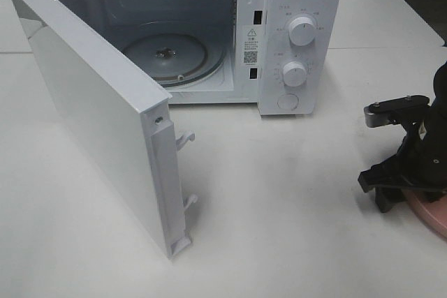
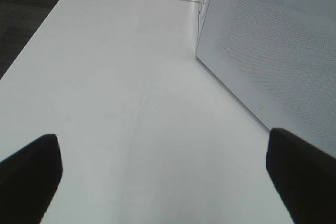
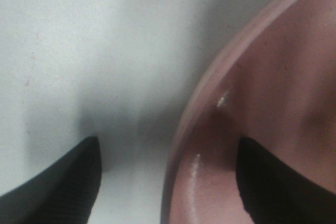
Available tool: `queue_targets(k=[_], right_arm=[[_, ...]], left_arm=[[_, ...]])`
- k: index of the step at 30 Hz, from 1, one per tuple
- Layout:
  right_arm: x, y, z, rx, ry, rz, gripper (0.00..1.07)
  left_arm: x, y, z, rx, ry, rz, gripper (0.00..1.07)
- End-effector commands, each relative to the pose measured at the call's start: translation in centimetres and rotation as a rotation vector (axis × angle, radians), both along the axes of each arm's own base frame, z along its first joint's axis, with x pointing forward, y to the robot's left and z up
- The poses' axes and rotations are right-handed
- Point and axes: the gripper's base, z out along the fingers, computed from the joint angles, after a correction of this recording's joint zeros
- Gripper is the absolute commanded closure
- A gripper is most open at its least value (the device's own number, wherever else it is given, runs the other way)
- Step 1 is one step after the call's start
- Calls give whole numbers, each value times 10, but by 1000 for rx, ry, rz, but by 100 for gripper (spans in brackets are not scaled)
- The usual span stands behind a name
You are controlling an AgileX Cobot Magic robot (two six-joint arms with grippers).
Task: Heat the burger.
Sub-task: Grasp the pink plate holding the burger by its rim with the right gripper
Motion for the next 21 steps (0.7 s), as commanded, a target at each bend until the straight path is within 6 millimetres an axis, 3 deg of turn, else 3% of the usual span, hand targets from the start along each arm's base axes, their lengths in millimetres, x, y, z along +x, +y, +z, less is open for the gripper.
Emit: queue_targets(k=[1,2,3,4,5,6,7,8,21], right_arm=[[-2,-3,-6,-22,26,13,59],[-2,-3,-6,-22,26,13,59],[-2,-3,-6,-26,27,16,74],[-2,-3,-6,-26,27,16,74],[-2,-4,-6,-30,31,19,83],[-3,-5,-6,-39,40,26,100],[-3,-5,-6,-39,40,26,100],[-3,-5,-6,-42,45,25,107],[-4,-6,-1,-117,79,-37,107]], left_arm=[[-3,-1,0,-2,-28,2,9],[-3,-1,0,-2,-28,2,9],[-3,-1,0,-2,-28,2,9],[-3,-1,0,-2,-28,2,9],[-3,-1,0,-2,-28,2,9],[-3,-1,0,-2,-28,2,9],[-3,-1,0,-2,-28,2,9],[-3,-1,0,-2,-28,2,9],[-3,-1,0,-2,-28,2,9]])
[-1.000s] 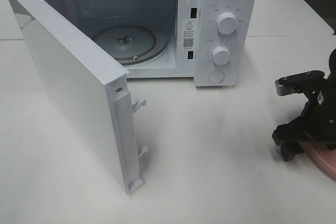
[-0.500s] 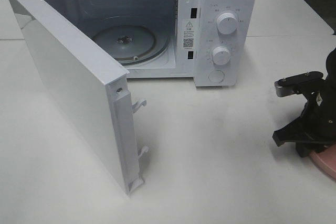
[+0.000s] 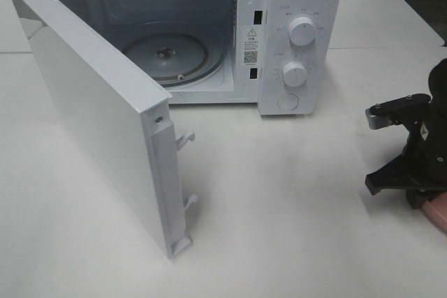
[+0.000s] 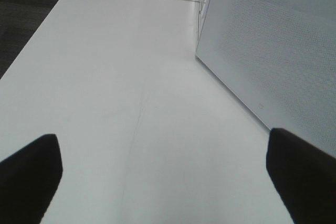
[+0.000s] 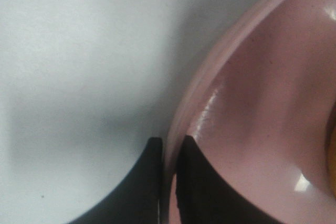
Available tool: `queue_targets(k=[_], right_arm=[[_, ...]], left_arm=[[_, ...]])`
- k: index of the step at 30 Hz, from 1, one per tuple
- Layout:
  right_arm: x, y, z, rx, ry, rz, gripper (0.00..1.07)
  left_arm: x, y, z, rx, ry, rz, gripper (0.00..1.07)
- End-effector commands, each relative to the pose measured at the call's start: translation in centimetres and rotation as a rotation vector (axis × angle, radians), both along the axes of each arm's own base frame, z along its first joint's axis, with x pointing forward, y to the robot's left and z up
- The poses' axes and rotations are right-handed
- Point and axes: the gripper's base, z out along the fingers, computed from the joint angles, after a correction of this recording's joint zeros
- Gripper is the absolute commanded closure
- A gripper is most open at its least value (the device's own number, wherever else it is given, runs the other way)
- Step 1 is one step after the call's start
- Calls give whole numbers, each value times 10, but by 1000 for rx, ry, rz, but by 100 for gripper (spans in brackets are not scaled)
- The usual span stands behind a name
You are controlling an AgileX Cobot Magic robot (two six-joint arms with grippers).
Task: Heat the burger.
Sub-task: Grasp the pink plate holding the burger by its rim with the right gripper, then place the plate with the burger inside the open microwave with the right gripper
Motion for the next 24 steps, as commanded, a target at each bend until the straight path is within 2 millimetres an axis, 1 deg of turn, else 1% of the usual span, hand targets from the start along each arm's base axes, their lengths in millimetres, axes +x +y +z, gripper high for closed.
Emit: queue_targets(k=[1,4,5,13,17,21,24], right_arm=[[-5,-3,-4,-35,43,-42,107],[-5,2,1,-74,30,-22,107],[-6,5,5,-96,13,-11,107],[-12,11,17,-190,17,8,107],[-14,13,19,-211,17,5,107],[-18,11,29,-242,1,-4,107],[-19,11,31,-244,-3,-9,107]], left_arm=[[-3,-1,0,-2,-28,2,9],[-3,-1,0,-2,-28,2,9],[-3,-1,0,-2,-28,2,9],[-3,-1,0,-2,-28,2,9],[-3,-1,0,-2,-28,2,9],[-3,-1,0,-2,-28,2,9],[-3,-1,0,-2,-28,2,9]])
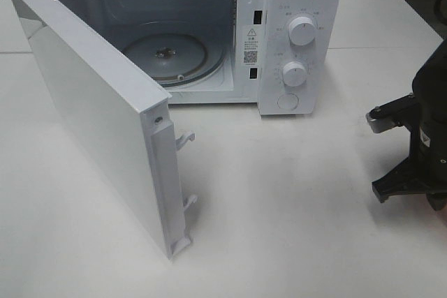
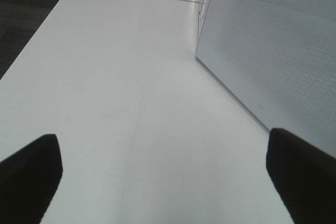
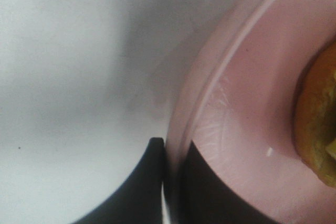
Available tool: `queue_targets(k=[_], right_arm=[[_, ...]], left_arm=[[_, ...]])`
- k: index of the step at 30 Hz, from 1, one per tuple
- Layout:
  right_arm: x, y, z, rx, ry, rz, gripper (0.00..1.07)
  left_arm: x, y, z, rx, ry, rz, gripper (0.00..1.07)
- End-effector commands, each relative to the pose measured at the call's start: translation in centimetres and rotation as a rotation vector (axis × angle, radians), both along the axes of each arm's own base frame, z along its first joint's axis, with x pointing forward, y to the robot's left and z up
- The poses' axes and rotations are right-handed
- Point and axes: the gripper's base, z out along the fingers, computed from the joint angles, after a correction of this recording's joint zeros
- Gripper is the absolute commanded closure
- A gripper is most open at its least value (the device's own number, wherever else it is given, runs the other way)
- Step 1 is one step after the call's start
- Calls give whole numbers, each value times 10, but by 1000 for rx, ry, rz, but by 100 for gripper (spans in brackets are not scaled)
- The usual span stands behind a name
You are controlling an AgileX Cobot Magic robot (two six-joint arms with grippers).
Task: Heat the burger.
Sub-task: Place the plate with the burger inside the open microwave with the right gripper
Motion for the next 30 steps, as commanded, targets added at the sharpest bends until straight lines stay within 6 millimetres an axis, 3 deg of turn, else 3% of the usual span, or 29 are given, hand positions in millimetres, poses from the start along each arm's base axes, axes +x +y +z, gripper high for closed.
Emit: queue_targets(k=[1,12,30], right_arm=[[-5,-7,15,-68,-12,-2,107],[-15,7,37,-103,-53,72,107],[-29,42,40,-129,-35,228,107]], left_arm=[[-3,-1,0,-2,-28,2,9],[-3,-1,0,-2,-28,2,9],[-3,-1,0,-2,-28,2,9]])
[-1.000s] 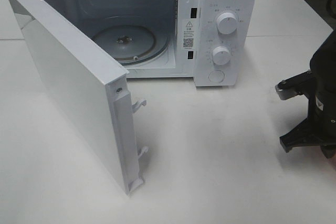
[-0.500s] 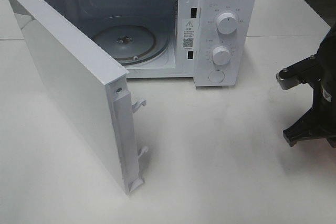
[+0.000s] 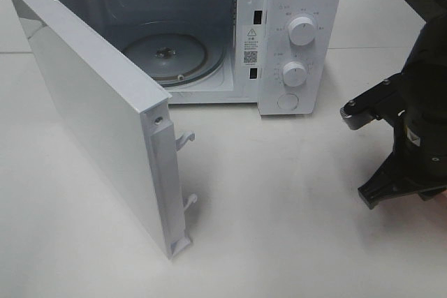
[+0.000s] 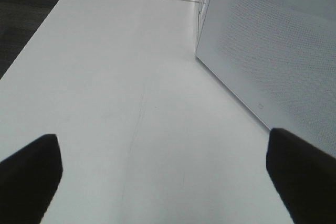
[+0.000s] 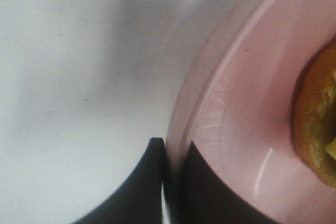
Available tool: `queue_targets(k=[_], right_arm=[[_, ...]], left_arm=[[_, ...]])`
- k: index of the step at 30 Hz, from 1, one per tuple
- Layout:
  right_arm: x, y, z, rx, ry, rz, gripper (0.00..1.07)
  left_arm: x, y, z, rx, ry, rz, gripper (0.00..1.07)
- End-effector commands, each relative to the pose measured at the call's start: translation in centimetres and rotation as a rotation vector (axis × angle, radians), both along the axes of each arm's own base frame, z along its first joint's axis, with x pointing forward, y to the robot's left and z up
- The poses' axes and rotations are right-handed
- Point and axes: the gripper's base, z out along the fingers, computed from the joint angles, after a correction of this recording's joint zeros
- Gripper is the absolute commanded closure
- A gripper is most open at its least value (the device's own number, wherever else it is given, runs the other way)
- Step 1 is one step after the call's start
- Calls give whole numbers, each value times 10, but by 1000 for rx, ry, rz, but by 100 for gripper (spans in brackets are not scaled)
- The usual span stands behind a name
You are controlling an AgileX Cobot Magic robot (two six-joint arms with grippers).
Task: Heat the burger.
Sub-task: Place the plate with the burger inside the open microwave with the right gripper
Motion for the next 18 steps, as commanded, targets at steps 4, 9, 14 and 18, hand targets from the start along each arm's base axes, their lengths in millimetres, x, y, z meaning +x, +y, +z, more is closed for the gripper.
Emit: queue_targets(k=[4,9,14,18], right_arm=[[-8,9,5,-75,7,86,107],[-15,20,12,-61,-15,138,107],[-21,25,20,-47,-41,166,107],[-26,28,21,-51,-45,191,107]], left_arm=[[-3,-1,0,-2,-28,2,9],[-3,-1,0,-2,-28,2,9],[-3,-1,0,-2,-28,2,9],[-3,-1,0,-2,-28,2,9]])
